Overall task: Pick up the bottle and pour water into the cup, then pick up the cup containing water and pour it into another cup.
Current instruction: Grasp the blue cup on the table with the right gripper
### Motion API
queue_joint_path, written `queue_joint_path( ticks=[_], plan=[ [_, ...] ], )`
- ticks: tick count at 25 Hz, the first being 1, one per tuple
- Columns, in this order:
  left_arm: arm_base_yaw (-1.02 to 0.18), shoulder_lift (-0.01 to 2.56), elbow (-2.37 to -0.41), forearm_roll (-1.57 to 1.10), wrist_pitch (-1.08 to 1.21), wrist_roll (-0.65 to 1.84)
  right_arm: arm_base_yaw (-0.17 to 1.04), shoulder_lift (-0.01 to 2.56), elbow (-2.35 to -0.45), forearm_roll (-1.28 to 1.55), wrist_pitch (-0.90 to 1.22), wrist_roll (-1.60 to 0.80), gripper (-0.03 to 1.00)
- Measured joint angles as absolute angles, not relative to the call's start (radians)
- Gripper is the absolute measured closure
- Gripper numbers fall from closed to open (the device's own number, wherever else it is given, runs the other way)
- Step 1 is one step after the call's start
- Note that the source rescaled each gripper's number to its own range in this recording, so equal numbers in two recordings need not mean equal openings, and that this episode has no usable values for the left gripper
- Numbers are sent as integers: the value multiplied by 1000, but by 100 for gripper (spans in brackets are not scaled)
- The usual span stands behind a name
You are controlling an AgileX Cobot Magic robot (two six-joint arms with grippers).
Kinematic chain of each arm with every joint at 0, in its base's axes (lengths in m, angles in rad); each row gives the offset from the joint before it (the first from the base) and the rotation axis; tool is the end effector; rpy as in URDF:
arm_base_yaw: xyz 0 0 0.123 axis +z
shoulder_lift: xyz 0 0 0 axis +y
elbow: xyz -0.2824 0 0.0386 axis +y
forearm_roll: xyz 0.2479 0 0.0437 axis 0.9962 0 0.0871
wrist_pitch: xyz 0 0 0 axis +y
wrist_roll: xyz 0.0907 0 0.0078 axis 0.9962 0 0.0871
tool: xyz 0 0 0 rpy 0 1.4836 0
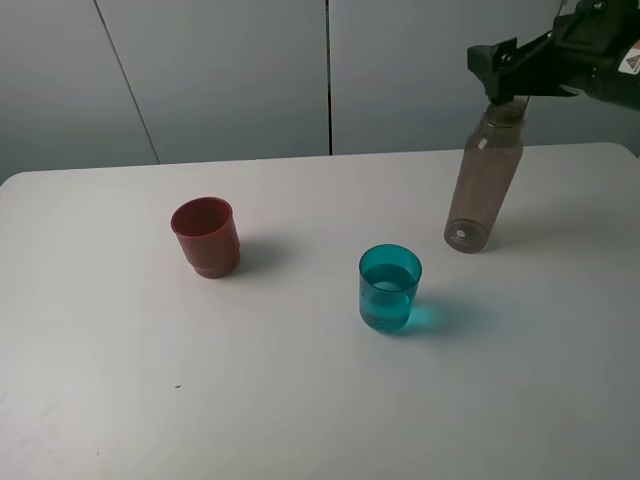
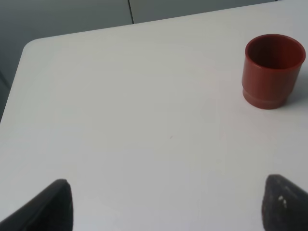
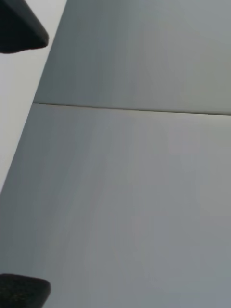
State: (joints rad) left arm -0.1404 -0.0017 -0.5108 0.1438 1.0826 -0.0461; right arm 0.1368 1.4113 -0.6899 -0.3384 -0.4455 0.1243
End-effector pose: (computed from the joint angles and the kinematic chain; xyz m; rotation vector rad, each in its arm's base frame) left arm -0.0061 0.0125 0.2791 0.0868 2.0438 0.0560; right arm 0.2918 0.0533 0.2580 -0.3852 1.7384 0.0944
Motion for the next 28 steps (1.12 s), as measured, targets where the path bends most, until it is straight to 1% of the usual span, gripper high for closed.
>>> queue_joint_path(
  ticks=[3, 6, 9, 12, 16, 20, 23, 28],
  plan=[
    [-140, -2, -511, 144, 1083, -46, 139, 1303, -690, -436, -325, 234, -3],
    [-140, -2, -511, 144, 1083, -46, 175, 1201, -690, -455, -165, 270, -3],
    [-140, -2, -511, 144, 1083, -46, 233, 1112, -671, -358, -68, 197, -3],
    [-140, -2, -511, 144, 1083, -46, 313, 1024, -613, -185, -42, 35, -3],
    [-140, -2, -511, 144, 1083, -46, 430, 941, -482, 17, -47, -147, -3],
    [-140, -2, -511, 144, 1083, -46, 507, 926, -294, 67, -151, -201, -3],
    [-140, -2, -511, 144, 1083, -46, 548, 926, -190, 67, -248, -212, -3],
    [-140, -2, -511, 144, 1083, -46, 567, 934, -122, 45, -326, -214, -3]
  ],
)
